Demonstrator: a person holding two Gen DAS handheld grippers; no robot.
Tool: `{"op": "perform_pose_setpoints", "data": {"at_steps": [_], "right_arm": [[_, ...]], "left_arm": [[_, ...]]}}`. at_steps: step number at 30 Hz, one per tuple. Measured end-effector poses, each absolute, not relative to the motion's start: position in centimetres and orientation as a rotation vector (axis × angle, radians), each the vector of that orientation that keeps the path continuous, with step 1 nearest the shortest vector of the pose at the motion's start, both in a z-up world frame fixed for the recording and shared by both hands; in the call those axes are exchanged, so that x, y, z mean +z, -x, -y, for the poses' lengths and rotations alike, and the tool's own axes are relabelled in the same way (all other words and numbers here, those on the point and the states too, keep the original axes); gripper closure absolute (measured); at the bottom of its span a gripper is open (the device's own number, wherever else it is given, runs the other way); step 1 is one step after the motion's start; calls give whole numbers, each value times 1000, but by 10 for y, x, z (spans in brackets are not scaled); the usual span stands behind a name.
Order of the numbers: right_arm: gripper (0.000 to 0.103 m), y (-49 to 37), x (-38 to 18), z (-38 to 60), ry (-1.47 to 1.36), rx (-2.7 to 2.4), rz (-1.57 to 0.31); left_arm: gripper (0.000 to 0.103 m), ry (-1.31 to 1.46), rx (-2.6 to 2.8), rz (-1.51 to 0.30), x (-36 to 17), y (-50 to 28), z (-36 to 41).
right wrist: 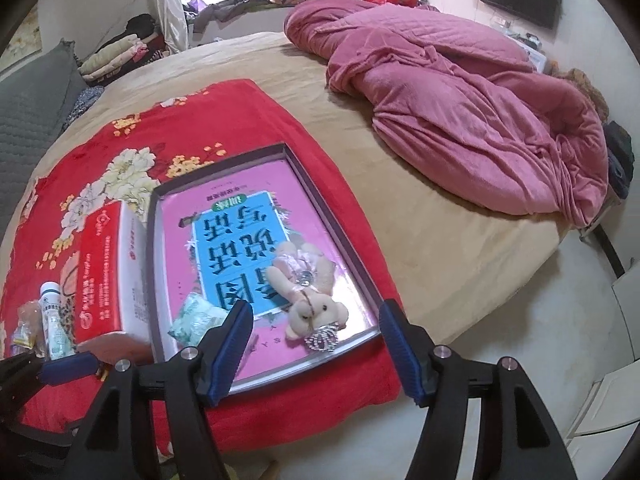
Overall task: Organize soft objects
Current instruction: 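Withdraw both tools back toward the remaining items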
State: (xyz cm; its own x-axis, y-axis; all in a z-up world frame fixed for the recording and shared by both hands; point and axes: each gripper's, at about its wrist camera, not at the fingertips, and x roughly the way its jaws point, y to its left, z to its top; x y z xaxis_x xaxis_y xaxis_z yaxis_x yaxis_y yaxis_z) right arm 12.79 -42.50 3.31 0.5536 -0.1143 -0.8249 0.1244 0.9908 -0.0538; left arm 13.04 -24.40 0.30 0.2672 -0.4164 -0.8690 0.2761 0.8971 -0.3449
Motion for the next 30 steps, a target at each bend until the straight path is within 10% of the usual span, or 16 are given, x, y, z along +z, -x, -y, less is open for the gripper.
{"op": "perform_pose_setpoints", "data": {"at_steps": [30], "right_arm": [[33, -92, 106, 286, 132, 19, -788]], "left_arm": [[25, 333, -259, -1041, 40, -74, 61]]}}
